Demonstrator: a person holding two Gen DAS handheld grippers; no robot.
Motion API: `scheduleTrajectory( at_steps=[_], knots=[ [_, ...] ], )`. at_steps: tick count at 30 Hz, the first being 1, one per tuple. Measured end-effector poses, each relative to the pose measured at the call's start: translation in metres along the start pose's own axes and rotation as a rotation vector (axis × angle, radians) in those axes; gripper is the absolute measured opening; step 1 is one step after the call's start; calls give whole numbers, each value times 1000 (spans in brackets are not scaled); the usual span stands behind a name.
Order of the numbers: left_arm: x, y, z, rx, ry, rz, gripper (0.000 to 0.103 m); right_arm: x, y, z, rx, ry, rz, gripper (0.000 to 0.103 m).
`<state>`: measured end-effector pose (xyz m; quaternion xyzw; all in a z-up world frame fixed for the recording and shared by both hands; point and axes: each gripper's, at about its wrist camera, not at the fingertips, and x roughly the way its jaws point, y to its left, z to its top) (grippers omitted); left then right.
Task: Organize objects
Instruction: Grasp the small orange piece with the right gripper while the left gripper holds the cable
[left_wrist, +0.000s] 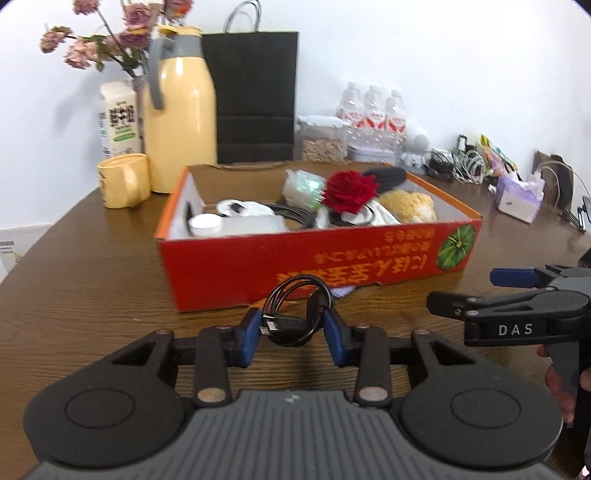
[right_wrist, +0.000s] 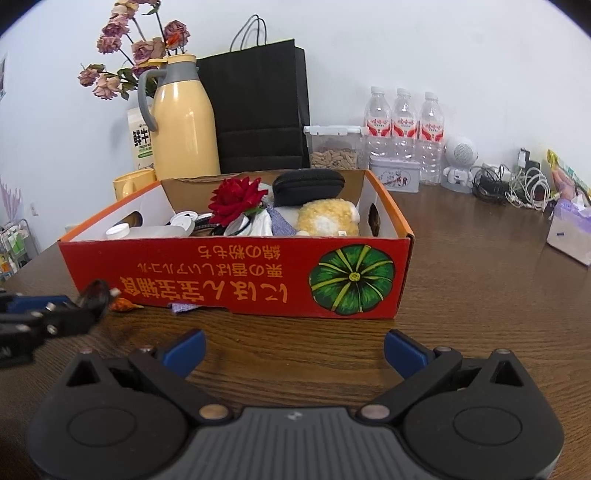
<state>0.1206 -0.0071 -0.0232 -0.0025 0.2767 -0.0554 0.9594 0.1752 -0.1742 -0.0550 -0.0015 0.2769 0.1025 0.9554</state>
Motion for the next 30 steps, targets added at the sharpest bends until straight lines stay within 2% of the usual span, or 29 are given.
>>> scheduleTrajectory(
  at_steps=[4,11,12,16,21,30],
  knots=[
    [-11,17,2,-17,-26,31,37,-1,11,1,-31,-6,22,102],
    [-23,53,-1,-61,-52,85,37,9,62,13,-78,11,154,94],
    [-24,57,-2,-67,-54,88,37,12,70,15,-86,19,165,92],
    [-28,73,-5,-96,-63,97,37,29,100,22,-81,69,194,70],
    [-31,87,-7,-117,-81,88,37,53,122,29,19,135,179,63],
    [-28,99,-10,-146,-85,71,37,67,151,31,31,129,81,60]
  ],
)
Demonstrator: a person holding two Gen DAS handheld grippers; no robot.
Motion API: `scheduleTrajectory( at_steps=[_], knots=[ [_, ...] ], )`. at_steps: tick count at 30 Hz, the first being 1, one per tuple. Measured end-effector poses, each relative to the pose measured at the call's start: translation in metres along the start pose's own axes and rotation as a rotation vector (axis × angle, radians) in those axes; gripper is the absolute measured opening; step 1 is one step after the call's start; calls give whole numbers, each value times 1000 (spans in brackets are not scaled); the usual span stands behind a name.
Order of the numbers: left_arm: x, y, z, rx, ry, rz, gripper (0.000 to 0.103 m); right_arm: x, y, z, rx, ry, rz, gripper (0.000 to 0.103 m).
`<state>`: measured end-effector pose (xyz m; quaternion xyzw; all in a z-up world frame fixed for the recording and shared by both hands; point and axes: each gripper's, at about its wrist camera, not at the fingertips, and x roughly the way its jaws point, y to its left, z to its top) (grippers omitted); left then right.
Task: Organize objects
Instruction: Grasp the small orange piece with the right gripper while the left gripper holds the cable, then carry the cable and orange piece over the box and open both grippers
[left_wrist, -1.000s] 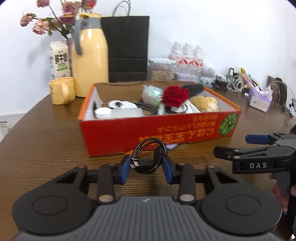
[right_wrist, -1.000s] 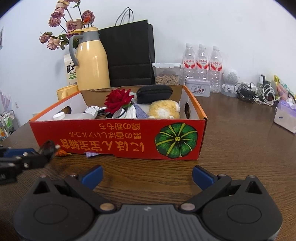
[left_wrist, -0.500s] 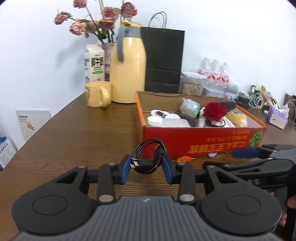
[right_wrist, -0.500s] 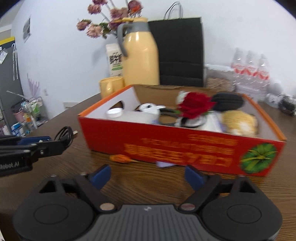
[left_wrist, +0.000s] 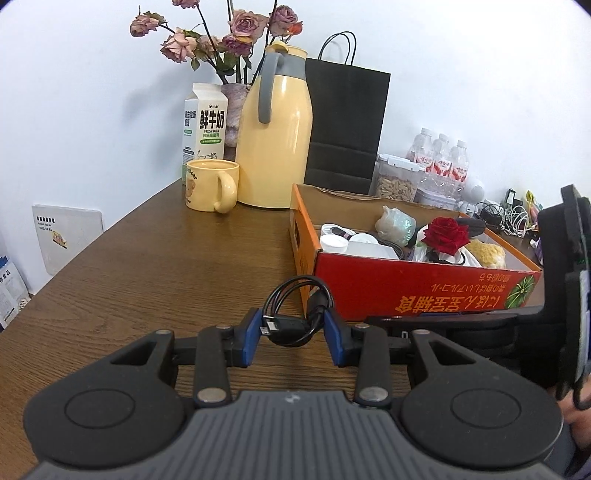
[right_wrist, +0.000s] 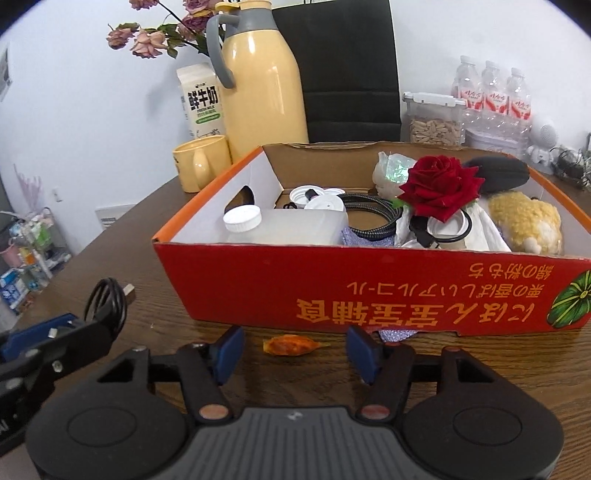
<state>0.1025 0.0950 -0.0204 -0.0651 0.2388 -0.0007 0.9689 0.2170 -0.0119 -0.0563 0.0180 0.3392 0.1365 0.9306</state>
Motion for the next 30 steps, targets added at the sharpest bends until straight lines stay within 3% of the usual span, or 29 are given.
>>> scheduleTrajectory(
  at_steps=[6,20,30],
  knots=[
    [-2,1,-2,-7,-5,-7,37,1,7,-3,-27,-15,-67,40],
    [-5,2,-2,-9,-2,9,37,-10,-3,-10,-15,-52,-7,39],
    [-7,-16,16,27,-42,-9,37,-53,-16,-13,-70,-196,44,39]
  ],
)
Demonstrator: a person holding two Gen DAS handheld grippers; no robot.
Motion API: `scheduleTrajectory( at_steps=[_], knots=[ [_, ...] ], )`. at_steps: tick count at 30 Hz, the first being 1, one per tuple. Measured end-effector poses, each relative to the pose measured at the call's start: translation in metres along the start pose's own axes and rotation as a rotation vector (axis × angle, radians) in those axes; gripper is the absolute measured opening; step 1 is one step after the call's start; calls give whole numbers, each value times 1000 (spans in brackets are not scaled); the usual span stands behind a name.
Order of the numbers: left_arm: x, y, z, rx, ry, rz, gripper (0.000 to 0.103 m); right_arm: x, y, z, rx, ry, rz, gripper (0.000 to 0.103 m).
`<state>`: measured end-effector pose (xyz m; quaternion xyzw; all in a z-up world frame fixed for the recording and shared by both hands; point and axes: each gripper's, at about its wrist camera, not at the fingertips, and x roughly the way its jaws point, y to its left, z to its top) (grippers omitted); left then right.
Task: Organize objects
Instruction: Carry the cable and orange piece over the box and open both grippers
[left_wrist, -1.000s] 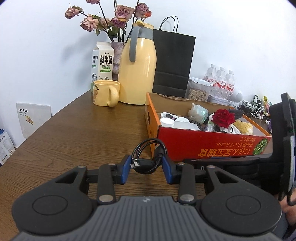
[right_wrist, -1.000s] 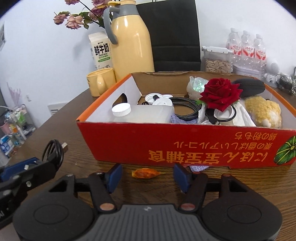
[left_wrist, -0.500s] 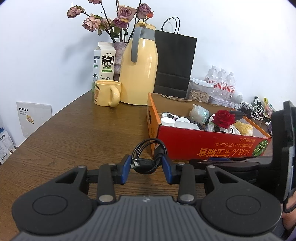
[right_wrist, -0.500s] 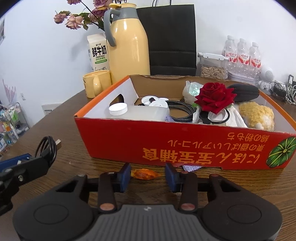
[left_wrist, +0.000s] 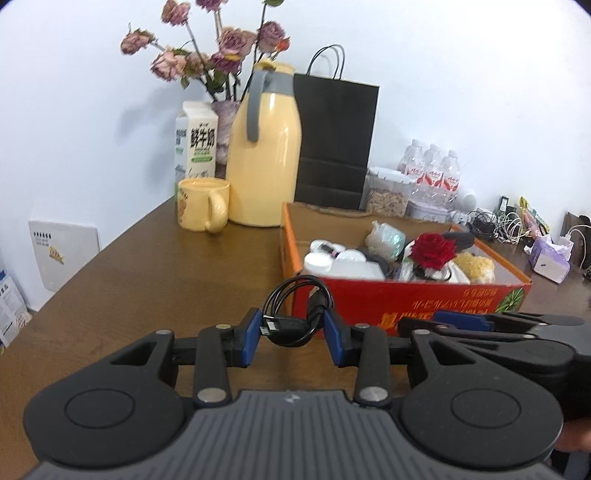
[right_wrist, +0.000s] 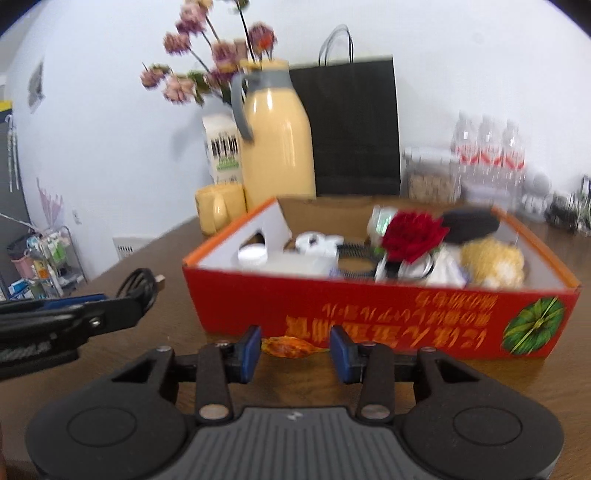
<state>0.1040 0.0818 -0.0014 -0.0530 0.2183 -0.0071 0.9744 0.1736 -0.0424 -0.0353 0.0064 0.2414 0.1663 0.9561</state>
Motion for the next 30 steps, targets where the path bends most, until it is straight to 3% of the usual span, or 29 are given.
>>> scheduleTrajectory(
  at_steps=[7,14,22,30],
  knots=[
    [17,-27,28,37,-42,-34,37,-17,-26,29,-37,-126,-13,39],
    [53,-52,62,36,-73,-49,37,3,-50,64,-47,-217,-57,40],
    [105,-72,92,48,-79,-15,37,45,-75,96,-35,-228,-102,39],
    [128,-71,84,63,-55,18,38,70,-91,88,-5,-176,-83,40]
  ],
)
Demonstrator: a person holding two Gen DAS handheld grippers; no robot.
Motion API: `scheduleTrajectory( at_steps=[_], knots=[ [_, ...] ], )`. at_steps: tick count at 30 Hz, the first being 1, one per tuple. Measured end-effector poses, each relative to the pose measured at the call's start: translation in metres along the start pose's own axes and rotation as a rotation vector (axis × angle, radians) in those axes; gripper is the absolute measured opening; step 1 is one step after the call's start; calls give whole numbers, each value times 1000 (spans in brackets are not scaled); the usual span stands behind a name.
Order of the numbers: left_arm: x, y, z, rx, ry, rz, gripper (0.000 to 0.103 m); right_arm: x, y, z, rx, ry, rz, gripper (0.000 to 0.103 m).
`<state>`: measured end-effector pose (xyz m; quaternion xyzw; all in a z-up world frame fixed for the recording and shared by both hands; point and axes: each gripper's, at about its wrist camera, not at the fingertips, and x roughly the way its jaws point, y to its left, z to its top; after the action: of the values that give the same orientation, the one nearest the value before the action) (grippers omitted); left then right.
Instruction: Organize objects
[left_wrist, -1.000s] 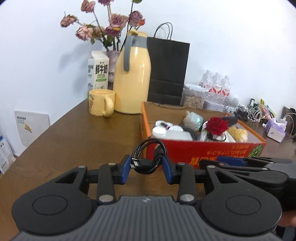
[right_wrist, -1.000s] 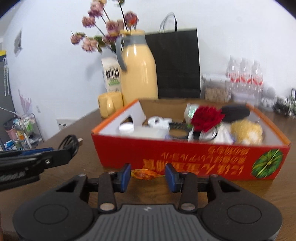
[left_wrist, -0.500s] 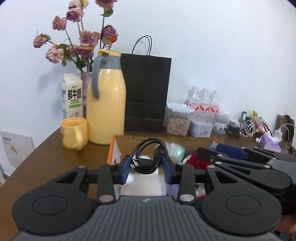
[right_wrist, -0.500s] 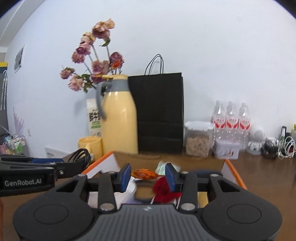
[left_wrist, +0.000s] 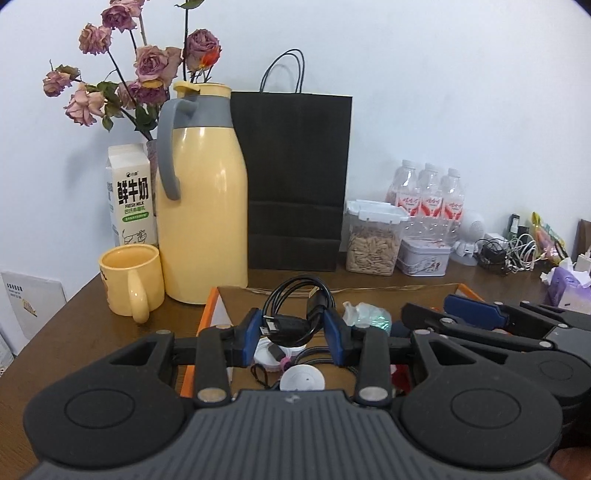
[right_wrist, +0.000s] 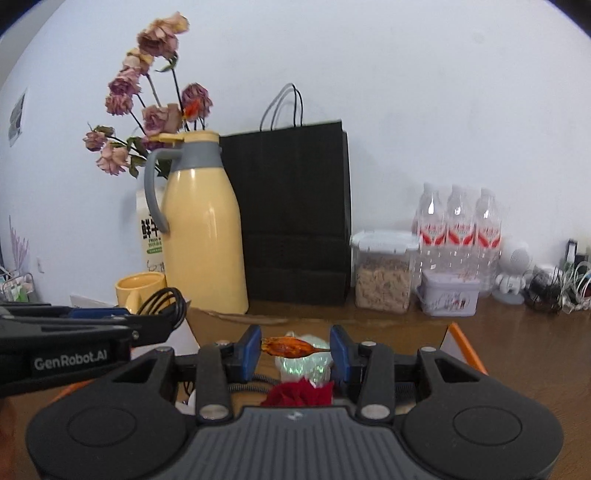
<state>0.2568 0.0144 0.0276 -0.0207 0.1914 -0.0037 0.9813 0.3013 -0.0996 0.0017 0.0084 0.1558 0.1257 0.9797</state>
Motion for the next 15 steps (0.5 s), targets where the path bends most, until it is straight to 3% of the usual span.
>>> scheduleTrajectory(
  at_steps=[1,3,5,7,10,15],
  knots=[
    [1,1,-1,2,-1,11,40,1,-2,-1,5,7,0,40],
    [0,1,-2,8,-14,35,59,0,-5,-2,15,12,-17,41],
    [-4,2,-2,13,-38,61,100,-1,-8,-2,17,22,-33,56],
    [-11,2,-3,15,-81,83,103,-3,-11,-3,25,23,-40,82],
    [-18,5,-2,-3,-107,87,103,-6,-16,-3,35,20,-51,101],
    [-21,7,1,-18,-117,95,103,-12,-21,0,51,14,-42,103]
  ],
)
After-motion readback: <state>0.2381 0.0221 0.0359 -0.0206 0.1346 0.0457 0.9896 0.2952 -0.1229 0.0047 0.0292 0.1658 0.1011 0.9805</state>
